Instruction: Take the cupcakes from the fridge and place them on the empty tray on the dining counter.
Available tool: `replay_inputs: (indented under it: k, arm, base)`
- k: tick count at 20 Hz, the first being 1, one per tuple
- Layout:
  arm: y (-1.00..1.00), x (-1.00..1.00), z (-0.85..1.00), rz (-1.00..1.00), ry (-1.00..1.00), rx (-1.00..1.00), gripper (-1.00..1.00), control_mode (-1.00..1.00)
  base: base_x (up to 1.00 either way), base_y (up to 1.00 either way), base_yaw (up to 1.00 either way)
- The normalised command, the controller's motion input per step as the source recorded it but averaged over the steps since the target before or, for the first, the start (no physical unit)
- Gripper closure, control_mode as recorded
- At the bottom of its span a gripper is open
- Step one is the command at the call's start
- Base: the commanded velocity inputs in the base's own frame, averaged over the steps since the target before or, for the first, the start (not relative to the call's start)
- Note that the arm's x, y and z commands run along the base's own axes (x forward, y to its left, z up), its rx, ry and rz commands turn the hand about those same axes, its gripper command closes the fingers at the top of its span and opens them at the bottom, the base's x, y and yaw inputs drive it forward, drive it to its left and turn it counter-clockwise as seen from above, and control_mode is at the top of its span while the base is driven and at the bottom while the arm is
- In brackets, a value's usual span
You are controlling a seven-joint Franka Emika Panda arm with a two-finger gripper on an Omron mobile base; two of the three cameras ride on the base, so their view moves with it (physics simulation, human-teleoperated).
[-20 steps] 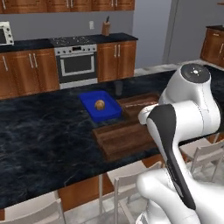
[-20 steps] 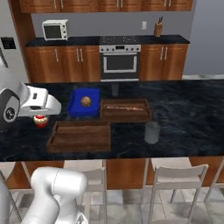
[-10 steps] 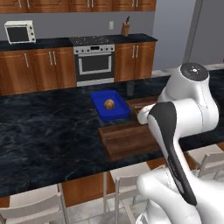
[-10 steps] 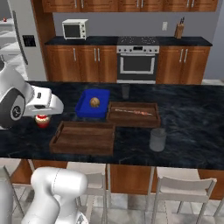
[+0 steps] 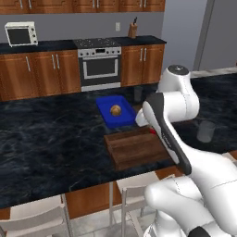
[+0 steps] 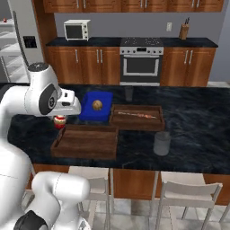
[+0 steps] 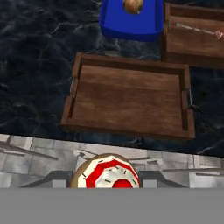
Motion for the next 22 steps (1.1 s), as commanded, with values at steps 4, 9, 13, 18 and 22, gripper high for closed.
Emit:
replay_inputs:
  k: [4,9,13,18,22]
  arm:
    - [0.26,0.75,-0.49,0.0,0.05,0.0,1.0,-1.0]
    - [0.32,0.66,-0.48,0.0,0.0,0.0,1.0,-1.0]
    - [0.23,0.65,-0.53,0.0,0.01,0.0,1.0,-1.0]
    - [0.22,0.5,-0.54,0.0,0.02,0.0,1.0,-1.0]
    - [0.13,0.27,-0.45,-0.01,0.01,0.0,1.0,-1.0]
  base:
    - [0.0,0.0,0.0]
    - [0.0,0.0,0.0]
    - [0.0,0.0,0.0]
    - [0.0,0.0,0.0]
    - [0.0,0.0,0.0]
